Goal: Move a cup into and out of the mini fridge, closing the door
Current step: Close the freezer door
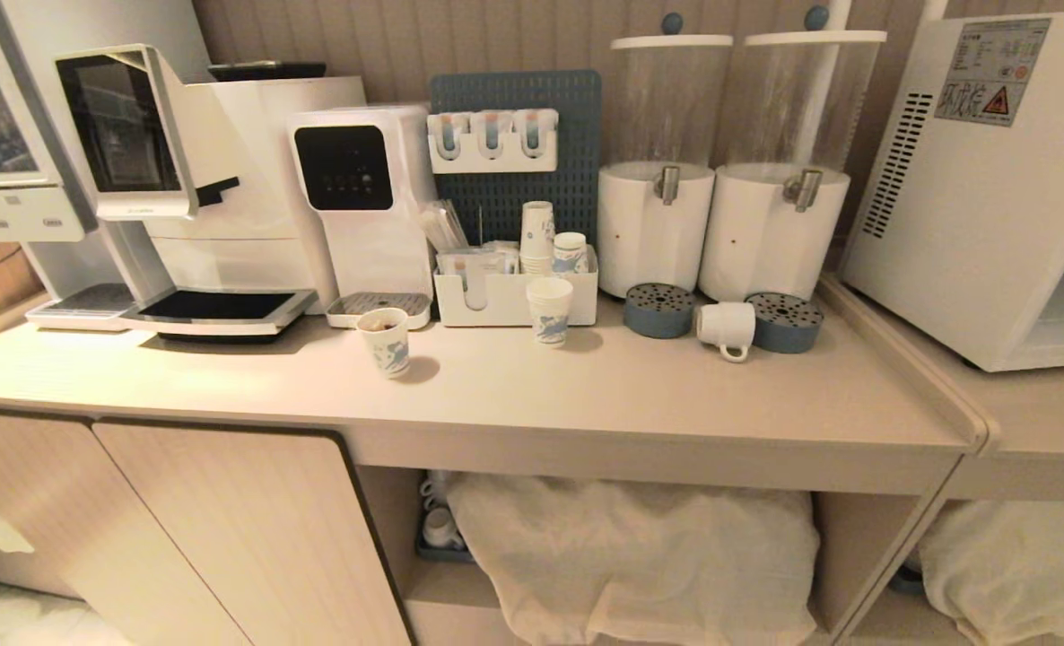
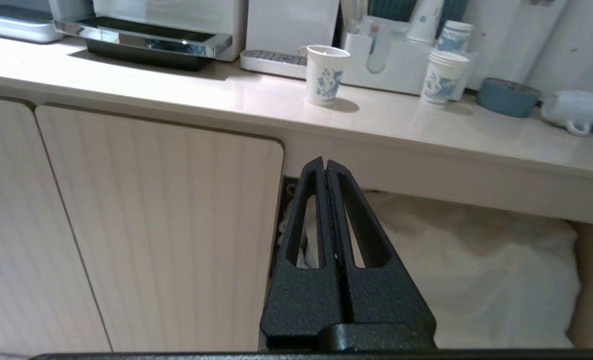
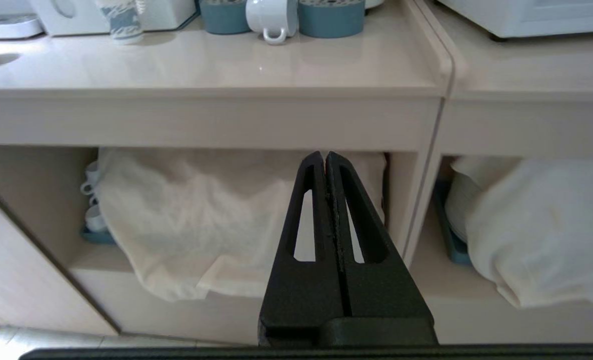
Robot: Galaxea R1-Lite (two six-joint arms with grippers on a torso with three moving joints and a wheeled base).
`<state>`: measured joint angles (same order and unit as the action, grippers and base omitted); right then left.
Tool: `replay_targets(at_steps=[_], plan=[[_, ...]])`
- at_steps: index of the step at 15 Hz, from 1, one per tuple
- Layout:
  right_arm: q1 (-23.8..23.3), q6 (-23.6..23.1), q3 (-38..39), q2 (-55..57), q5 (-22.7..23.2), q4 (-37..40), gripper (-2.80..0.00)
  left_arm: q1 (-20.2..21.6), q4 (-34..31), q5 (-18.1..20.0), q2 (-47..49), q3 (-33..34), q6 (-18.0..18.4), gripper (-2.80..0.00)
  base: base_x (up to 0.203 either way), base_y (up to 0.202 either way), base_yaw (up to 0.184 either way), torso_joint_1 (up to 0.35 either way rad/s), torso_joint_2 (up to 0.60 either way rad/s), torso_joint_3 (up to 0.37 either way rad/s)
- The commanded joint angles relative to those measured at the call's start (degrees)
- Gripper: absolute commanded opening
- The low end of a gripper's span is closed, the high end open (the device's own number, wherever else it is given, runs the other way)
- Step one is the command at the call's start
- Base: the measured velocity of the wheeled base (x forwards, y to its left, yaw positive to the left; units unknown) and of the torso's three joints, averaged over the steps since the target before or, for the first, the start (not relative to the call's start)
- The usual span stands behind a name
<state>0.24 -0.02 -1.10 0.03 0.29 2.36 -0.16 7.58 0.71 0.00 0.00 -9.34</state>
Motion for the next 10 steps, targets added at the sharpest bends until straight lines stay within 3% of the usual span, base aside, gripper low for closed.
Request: replay_targets(at_steps=[1, 6, 10], plan=[[0.0, 0.0, 0.0, 0.1, 0.0, 0.0, -2.8, 0.0, 0.1, 0.0, -0.3, 2.3, -0.1, -2.8, -0.2, 0.0, 0.0, 0.006, 0.0, 0.002], [0.0, 0.0, 0.0, 0.1, 0.0, 0.0, -2.8, 0.0, 0.1, 0.0, -0.3, 2.3, -0.1, -2.8, -0.176, 0.0, 0.0, 0.003, 0.0, 0.003], [0.1, 0.0, 0.0, 0.1, 0.0, 0.0, -2.8, 0.0, 0.1, 0.0, -0.3, 2.3, 0.0, -2.8, 0.0, 0.0, 0.0, 0.0, 0.0, 0.0]])
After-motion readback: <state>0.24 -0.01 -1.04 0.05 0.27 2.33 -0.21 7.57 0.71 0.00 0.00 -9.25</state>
